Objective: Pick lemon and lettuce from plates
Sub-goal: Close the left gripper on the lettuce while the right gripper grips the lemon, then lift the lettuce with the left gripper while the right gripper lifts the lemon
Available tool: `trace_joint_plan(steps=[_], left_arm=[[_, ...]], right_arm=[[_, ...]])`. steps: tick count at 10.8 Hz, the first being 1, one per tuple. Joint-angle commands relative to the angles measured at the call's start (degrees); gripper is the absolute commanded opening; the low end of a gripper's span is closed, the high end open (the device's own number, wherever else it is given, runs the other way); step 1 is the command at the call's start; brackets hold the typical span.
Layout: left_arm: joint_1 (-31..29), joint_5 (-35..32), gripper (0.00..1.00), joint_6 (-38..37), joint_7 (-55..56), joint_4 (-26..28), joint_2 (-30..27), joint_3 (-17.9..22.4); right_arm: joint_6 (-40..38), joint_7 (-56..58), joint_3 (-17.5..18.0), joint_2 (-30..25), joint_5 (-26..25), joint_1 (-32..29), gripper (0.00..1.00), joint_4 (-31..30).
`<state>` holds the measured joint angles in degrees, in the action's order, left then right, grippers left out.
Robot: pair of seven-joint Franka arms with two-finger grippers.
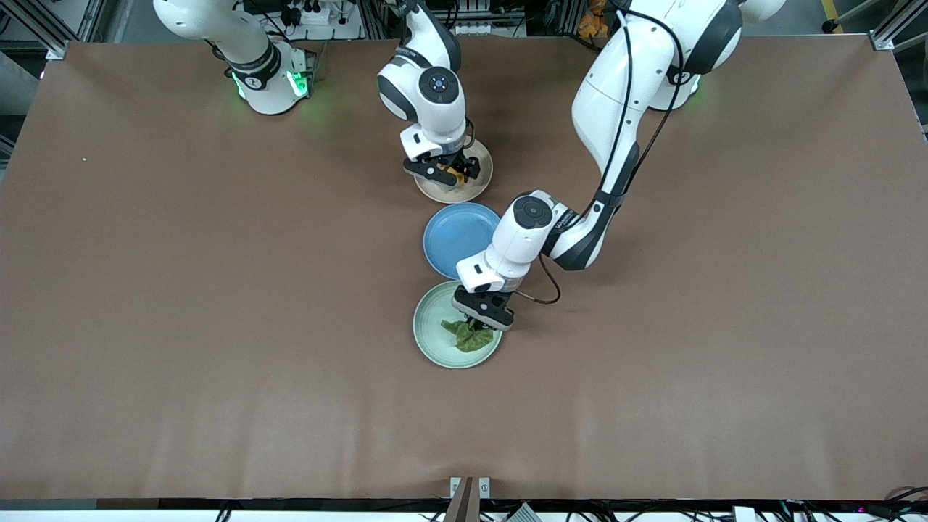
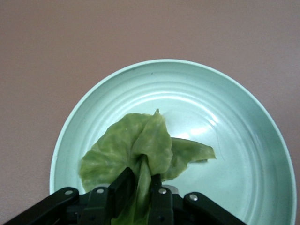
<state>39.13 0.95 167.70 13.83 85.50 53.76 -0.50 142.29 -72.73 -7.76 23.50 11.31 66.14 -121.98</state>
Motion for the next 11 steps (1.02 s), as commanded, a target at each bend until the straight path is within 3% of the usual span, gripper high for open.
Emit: trace_joint_plan(steps=[1, 2, 4, 7, 8, 11], left_arm=[[0.17, -2.26, 0.24, 0.26, 1.73, 0.54, 0.11, 1.81], [-0.01, -3.14, 0.24, 0.26, 1.73, 0.8, 0.11, 1.81], [-0.71, -3.59, 0.2, 0.26, 1.73, 1.59, 0.03, 1.81], [-0.72, -3.5, 0.06, -1.31, 2.52, 3.52, -2.42, 1.73], [-0.72, -3.41, 0.01, -3.76, 2.61, 3.88, -3.91, 1.73], [-0.1, -3.06, 0.0, -12.72, 6.9, 4.14, -7.96, 1.64]], right_arm=[[0.53, -2.77, -0.42, 1.02, 1.0, 1.18, 0.22, 1.3], [0.54, -2.77, -0.42, 1.02, 1.0, 1.18, 0.0, 1.3], [0.36, -2.68, -0.51, 0.94, 1.0, 0.92, 0.0, 1.39], [-0.43, -1.9, -0.94, -0.64, 0.91, -0.04, 0.0, 1.39], [-0.69, -1.37, -1.03, -1.34, 0.91, -1.79, 0.0, 1.39], [-5.6, 6.17, -1.12, -4.16, 0.82, -7.06, 0.0, 1.48]])
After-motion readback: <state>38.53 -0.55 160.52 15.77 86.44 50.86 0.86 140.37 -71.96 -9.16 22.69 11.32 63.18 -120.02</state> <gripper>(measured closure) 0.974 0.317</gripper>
